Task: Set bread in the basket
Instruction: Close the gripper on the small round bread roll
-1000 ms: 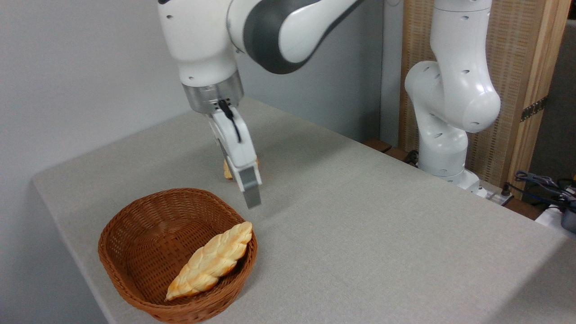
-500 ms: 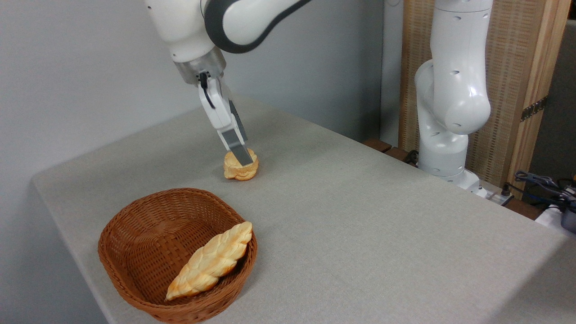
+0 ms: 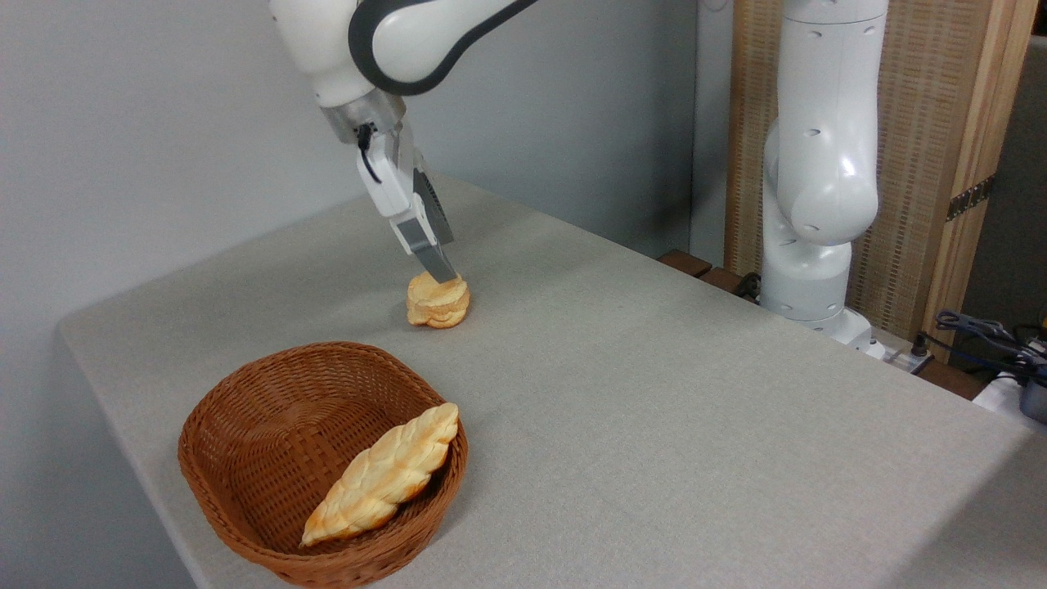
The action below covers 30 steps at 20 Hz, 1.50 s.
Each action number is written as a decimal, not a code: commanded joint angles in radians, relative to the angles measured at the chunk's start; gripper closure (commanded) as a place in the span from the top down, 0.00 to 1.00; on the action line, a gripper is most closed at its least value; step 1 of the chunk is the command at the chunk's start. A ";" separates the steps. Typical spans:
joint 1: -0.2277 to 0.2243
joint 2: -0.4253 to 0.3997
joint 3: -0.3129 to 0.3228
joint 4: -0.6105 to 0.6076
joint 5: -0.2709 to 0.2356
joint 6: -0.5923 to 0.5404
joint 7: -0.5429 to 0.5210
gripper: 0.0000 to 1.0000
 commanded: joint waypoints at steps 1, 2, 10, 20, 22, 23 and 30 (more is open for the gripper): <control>-0.015 0.048 0.009 -0.003 0.005 0.040 -0.004 1.00; -0.015 0.053 0.009 -0.003 0.005 0.059 -0.004 1.00; -0.011 0.094 0.009 -0.003 0.049 0.096 -0.004 1.00; -0.009 0.105 0.010 0.004 0.100 0.097 0.005 0.20; -0.009 0.105 0.010 0.005 0.100 0.097 0.005 0.20; -0.009 0.105 0.010 0.008 0.100 0.097 0.004 0.21; -0.008 0.018 0.078 0.053 0.097 0.047 -0.006 0.28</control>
